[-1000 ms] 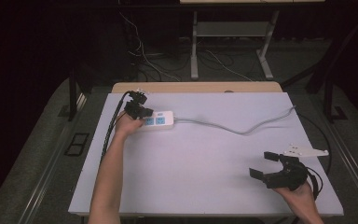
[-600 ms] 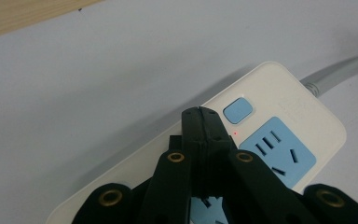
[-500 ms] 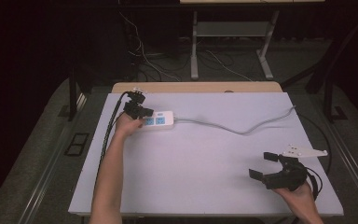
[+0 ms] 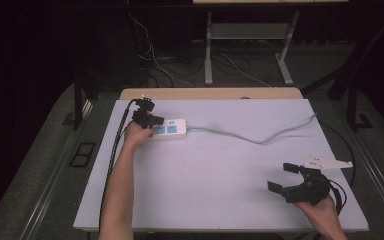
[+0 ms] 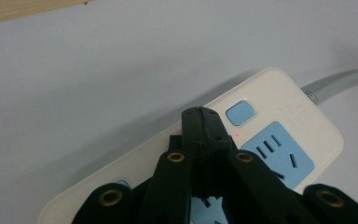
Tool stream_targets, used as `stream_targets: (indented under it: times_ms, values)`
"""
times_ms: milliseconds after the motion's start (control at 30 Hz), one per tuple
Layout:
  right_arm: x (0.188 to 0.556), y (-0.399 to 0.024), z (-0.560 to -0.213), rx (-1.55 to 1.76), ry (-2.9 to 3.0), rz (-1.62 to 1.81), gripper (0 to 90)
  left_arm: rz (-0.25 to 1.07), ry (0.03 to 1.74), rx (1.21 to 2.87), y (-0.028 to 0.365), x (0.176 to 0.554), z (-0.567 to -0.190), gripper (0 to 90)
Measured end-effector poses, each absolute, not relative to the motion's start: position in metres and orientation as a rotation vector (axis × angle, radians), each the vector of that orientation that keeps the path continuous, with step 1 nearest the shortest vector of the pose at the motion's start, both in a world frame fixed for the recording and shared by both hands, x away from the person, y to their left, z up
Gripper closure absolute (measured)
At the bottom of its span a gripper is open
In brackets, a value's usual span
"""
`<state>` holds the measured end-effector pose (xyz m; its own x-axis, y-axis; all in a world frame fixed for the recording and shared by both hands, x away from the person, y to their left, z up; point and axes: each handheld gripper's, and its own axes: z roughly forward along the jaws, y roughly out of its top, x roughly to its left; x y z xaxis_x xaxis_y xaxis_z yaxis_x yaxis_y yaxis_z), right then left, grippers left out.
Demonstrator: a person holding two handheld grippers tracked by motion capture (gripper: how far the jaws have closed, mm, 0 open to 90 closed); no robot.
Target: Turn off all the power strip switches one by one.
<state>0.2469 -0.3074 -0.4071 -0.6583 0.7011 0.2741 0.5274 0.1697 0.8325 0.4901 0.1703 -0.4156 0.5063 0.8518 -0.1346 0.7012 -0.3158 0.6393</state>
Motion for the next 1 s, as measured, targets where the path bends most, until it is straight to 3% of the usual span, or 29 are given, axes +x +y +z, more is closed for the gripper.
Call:
stream_targets:
  times_ms: [1000]
  values:
    - [0.246, -0.306, -0.406, 1.196, 2.268, 1.497, 0.5, 0.381, 1.132, 2.122, 0.162, 0.475, -0.385, 89.6]
